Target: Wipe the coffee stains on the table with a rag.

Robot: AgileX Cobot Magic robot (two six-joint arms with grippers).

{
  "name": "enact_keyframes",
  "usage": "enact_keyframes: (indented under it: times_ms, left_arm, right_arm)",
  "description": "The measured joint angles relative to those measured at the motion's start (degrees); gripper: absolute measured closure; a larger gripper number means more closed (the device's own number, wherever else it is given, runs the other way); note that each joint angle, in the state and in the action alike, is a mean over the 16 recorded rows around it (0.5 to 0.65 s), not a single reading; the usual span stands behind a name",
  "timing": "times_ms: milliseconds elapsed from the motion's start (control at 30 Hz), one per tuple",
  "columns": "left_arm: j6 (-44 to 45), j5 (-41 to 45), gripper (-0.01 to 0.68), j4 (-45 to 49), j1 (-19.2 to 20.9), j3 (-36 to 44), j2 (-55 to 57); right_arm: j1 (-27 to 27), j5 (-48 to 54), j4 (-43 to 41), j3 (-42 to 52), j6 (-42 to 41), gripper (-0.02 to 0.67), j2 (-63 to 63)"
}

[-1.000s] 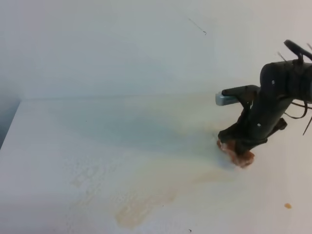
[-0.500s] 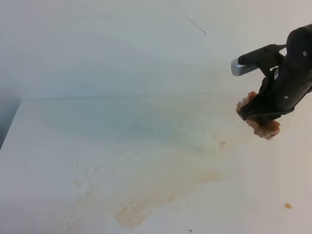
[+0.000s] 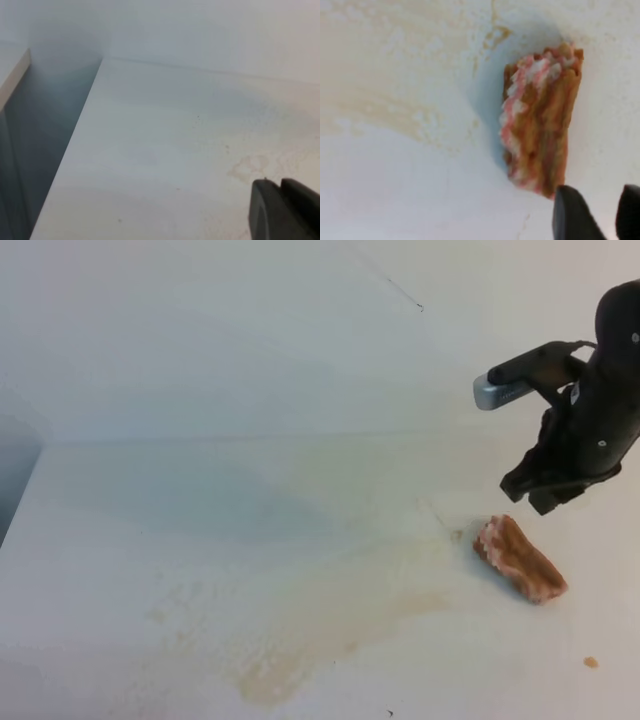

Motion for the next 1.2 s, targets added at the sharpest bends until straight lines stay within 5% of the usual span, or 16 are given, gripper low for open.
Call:
enact_keyframes:
  times_ms: [600,1200]
  left_arm:
    - [0.00,0.00,0.677,0.00,0.00,0.00,0.00]
    - [0.00,0.00,0.677,0.00,0.00,0.00,0.00]
  right_arm:
    - [0.01,2.56,6.34,11.74,-4.30,0.637,-26.14]
    - [0.01,-1.03,10.66,16.55,2.14,0.651,-47.78]
